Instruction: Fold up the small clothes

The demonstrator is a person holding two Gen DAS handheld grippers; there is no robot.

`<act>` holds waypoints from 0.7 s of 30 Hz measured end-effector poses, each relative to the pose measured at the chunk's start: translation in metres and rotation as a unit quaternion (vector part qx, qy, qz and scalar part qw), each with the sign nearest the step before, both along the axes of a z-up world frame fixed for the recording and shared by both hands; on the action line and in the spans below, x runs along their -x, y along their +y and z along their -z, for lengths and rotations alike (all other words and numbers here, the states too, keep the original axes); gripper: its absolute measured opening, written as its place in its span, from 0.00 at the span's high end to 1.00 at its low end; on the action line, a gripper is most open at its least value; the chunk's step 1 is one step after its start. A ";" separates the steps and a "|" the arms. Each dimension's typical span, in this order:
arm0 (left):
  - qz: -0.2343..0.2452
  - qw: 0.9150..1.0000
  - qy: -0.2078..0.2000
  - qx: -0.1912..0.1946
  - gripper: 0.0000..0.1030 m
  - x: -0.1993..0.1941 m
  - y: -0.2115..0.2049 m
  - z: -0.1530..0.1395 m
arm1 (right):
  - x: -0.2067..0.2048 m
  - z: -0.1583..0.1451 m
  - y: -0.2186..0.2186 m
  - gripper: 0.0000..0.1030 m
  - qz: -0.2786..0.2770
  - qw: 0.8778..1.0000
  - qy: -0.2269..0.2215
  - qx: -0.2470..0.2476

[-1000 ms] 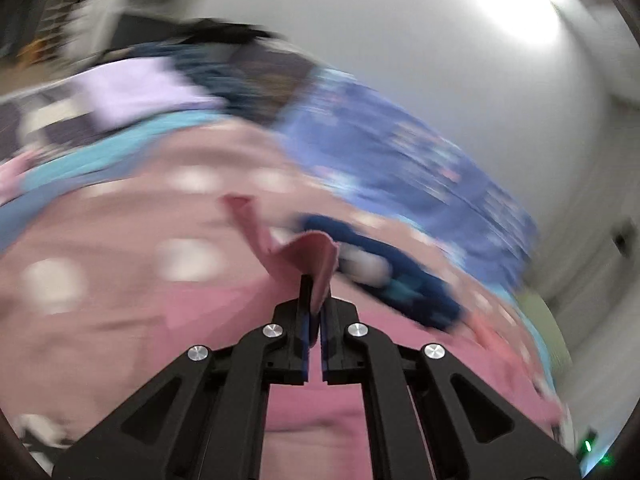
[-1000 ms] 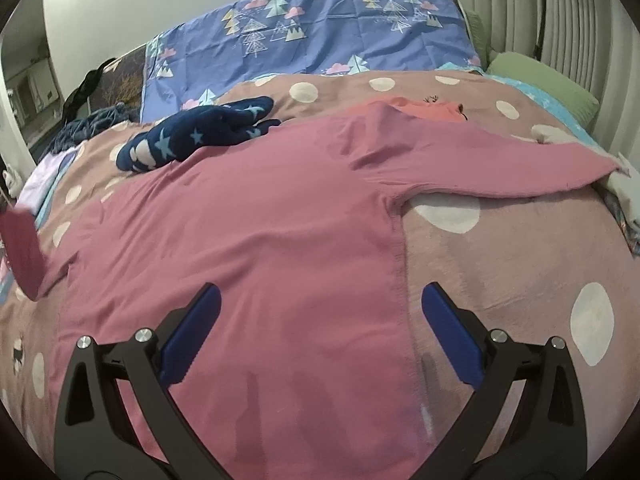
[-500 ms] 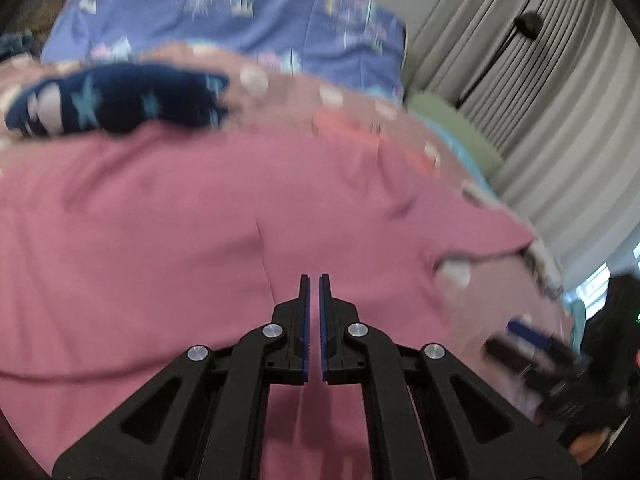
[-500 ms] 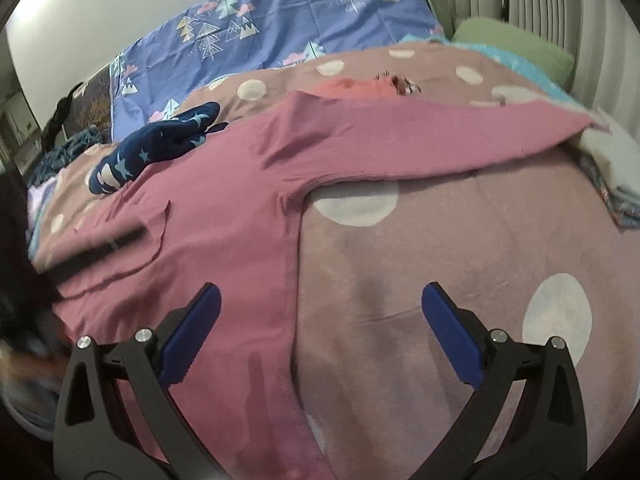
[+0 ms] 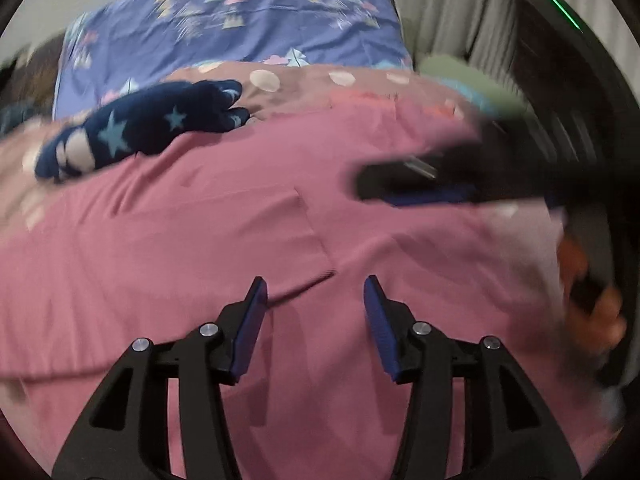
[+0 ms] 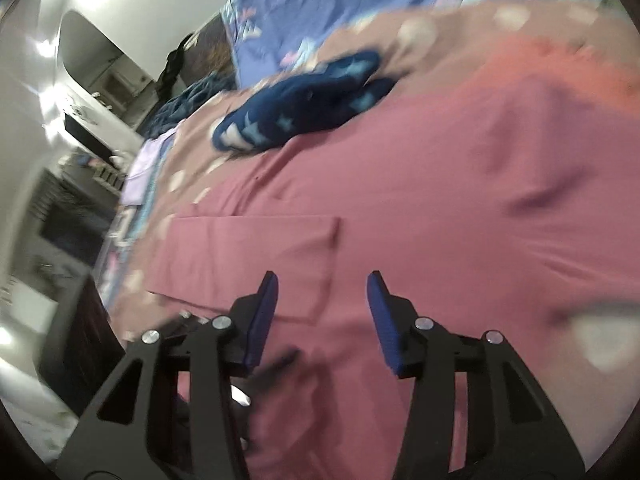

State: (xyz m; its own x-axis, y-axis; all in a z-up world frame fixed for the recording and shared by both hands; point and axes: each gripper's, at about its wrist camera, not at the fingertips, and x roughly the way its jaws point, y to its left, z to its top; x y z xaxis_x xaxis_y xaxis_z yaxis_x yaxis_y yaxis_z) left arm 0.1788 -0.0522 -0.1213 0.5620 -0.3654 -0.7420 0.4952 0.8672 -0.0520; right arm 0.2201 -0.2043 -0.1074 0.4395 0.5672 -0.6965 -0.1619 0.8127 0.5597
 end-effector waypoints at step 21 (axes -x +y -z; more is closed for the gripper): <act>0.016 0.990 -0.036 0.137 0.98 -0.029 -0.023 -0.080 | -0.043 -0.059 -0.022 0.97 0.040 0.994 -0.088 0.055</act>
State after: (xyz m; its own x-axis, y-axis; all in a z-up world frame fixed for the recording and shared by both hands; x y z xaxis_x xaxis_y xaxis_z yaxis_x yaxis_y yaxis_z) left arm 0.2082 -0.0755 -0.0414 0.5948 -0.5658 -0.5710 0.5323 0.8095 -0.2477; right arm 0.2628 -0.2266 -0.0488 0.6006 0.4500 -0.6609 -0.1824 0.8819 0.4347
